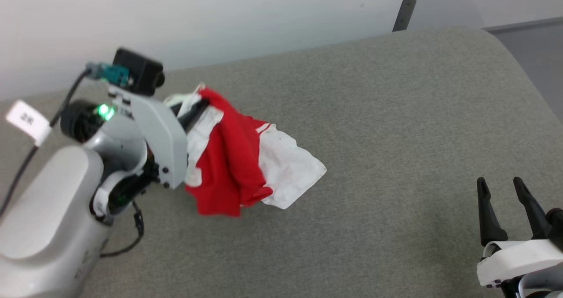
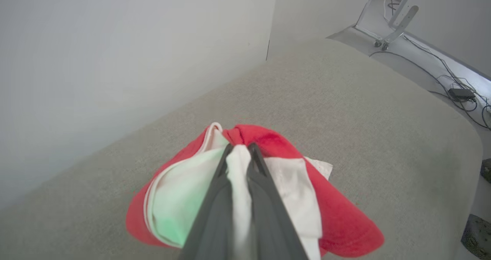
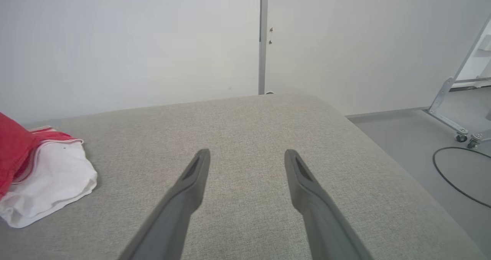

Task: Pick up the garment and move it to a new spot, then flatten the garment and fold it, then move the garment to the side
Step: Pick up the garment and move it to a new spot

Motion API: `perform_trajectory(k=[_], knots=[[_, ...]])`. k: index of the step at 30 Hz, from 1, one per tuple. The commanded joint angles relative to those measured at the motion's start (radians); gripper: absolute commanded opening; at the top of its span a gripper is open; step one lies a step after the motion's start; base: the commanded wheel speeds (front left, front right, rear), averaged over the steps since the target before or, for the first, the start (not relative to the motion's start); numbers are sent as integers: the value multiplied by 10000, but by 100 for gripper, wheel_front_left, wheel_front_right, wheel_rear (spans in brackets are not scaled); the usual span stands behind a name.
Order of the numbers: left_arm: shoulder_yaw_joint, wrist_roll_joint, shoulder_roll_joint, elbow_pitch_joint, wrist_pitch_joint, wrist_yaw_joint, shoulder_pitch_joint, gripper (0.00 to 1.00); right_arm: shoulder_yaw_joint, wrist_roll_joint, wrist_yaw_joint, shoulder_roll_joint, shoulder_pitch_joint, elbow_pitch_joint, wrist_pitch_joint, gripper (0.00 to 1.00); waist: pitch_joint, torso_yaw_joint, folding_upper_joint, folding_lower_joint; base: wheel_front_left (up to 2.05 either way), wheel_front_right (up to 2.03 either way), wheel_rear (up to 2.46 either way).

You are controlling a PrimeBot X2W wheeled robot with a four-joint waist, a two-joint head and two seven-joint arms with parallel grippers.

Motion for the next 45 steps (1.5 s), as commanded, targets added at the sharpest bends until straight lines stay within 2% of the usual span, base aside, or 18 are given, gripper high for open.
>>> perform_trajectory(k=[1, 12, 21, 23, 25, 28, 30, 31, 40, 45], knots=[[-26, -4, 52, 188, -85, -62, 253, 0, 26, 69, -3, -43, -97, 43, -35, 100, 86, 59, 0, 0, 0, 0, 0], [-514, -66, 101, 1971, -148, -309, 1082, 0, 205, 61, -3, -118, -300, 256, -56, 100, 78, 287, 0, 0, 0, 0, 0], [-971, -227, -282, 3683, -279, -535, 1388, 0, 382, 67, -3, -237, -216, 213, 78, 100, -174, 437, 0, 0, 0, 0, 0], [-1125, -262, -378, 4112, -261, -601, 1439, 15, 417, 62, -1, -267, -168, 193, 136, 100, -268, 468, 0, 0, 0, 0, 0], [-1278, -300, -491, 4408, -319, -653, 1385, 23, 436, 92, -3, -336, -131, 210, 147, 100, -386, 514, 0, 0, 0, 0, 0], [-1463, -329, -577, 4746, -448, -717, 1265, 52, 478, 95, -1, -409, -52, 210, 221, 100, -598, 599, 0, 0, 0, 0, 0], [-1545, -407, -647, 4865, -602, -737, 1188, 94, 514, 113, -3, -478, 11, 225, 244, 100, -762, 675, 0, 0, 0, 0, 0], [-1602, -422, -647, 4910, -653, -747, 1159, 100, 543, 118, -3, -486, 42, 218, 251, 100, -850, 713, 0, 0, 0, 0, 0], [-1640, -639, -438, 4860, -1562, -766, 1325, 100, 742, 200, -1, -631, 307, 126, 367, 100, -1572, 1097, 0, 0, 0, 0, 0], [-1298, -825, -296, 4523, -2714, -770, 1635, 100, 810, 237, -3, -743, 437, 135, 331, 100, -1943, 1382, 0, 0, 0, 0, 0]])
